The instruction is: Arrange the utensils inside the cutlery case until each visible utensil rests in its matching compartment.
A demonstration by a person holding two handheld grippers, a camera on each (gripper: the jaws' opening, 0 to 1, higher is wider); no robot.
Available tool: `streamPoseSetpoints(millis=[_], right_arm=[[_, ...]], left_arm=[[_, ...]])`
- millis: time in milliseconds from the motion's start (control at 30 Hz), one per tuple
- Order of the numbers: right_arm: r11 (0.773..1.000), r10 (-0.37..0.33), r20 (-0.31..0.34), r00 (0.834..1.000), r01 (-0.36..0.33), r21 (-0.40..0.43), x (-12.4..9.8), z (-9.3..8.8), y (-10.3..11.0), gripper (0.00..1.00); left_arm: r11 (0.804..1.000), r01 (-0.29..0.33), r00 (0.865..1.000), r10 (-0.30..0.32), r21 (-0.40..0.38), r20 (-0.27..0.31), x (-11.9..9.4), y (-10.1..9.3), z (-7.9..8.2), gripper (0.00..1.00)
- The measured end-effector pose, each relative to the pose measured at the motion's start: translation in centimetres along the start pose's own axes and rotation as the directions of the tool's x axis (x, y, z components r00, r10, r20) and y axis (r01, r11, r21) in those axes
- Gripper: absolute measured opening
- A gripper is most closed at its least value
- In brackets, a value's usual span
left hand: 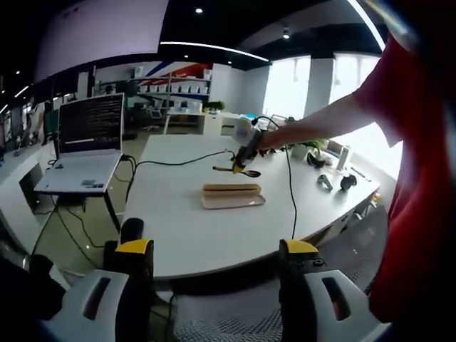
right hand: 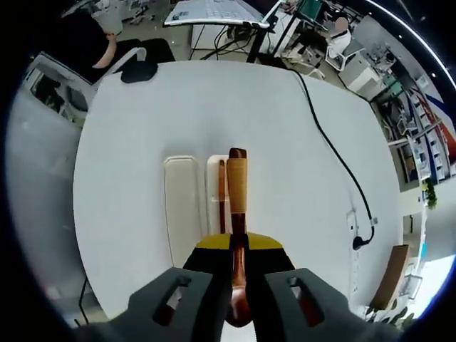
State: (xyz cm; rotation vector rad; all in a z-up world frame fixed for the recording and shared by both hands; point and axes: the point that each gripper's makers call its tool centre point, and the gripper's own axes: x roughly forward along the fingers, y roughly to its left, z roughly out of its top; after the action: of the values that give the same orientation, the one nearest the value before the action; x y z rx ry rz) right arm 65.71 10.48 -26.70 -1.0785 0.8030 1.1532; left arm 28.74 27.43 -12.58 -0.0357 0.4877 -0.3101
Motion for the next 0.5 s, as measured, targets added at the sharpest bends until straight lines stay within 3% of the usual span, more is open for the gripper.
streamPoseSetpoints(millis=[133, 233, 500], right_arm=[[1.0, 0.002, 0.007, 1.0, -0.002, 0.007, 0.4, 0.0, 0.1, 0.02], [0.999, 0.05, 0.004, 0.999, -0.05, 0.017, 0.8, 0.1, 0.7, 0.02], [0.998, 0.059, -0.008, 0.998, -0.058, 0.011, 1.6, 0.1, 0.4, 0.02]], left_arm=[[1.0, -0.001, 1.0, 0.001, 0.001, -0.002, 0.0, -0.1, -0.1, 0.74], [1.0, -0.005, 1.0, 0.005, -0.009, -0.007, 0.0, 0.1, -0.5, 0.73], [1.0, -0.004, 1.0, 0.004, -0.03, -0.013, 0.1, 0.0, -0.8, 0.74]])
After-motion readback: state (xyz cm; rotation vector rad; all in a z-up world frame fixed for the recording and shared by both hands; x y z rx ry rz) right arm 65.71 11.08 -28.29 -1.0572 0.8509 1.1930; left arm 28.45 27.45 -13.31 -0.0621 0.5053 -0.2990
